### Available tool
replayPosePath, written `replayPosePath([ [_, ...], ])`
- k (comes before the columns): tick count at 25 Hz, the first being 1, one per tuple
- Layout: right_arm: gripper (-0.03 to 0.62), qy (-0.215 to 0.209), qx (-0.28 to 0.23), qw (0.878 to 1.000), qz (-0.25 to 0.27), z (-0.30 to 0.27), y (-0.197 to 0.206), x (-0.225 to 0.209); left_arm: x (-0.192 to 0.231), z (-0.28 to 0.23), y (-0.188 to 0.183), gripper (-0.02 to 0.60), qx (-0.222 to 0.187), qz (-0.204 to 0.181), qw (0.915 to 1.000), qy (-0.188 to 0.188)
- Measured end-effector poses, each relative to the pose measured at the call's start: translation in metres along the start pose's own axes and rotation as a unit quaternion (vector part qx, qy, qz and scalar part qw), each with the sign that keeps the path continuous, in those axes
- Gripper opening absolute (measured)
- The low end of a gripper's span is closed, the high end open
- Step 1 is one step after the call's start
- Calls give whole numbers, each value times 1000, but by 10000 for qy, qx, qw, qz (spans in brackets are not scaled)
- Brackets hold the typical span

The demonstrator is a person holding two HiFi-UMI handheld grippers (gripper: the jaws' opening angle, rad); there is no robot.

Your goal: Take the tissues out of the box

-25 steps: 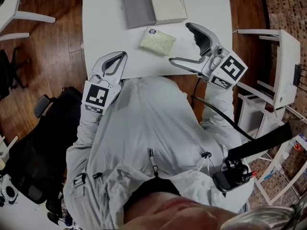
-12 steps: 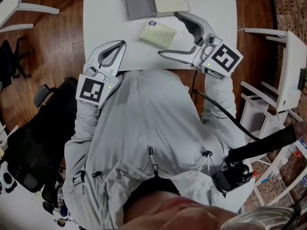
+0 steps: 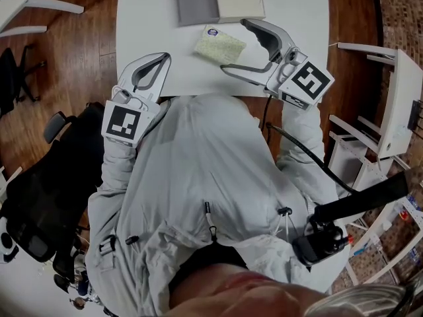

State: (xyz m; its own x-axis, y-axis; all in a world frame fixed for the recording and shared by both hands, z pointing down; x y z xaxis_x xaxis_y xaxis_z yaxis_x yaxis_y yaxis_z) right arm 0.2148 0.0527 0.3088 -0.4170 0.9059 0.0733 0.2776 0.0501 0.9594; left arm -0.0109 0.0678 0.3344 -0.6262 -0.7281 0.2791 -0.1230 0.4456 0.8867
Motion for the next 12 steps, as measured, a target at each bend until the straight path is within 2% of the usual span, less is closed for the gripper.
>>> replayPosePath([
  [8, 455, 89, 26, 9999, 64, -4, -2, -4, 3, 0, 2, 14, -4, 27, 10000, 50],
  [12, 454, -30, -79, 9999, 77, -16, -5, -1, 5, 16, 0, 14, -26, 118, 9997, -193],
])
Point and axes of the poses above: the fingertips, and each gripper's own axes: z backward along the fingers, x to its left, y out of its underside, the point moved 7 cm from there along z, backward along the fingers, and after that the axes turned 14 degrees about z, right-handed, at the moved point
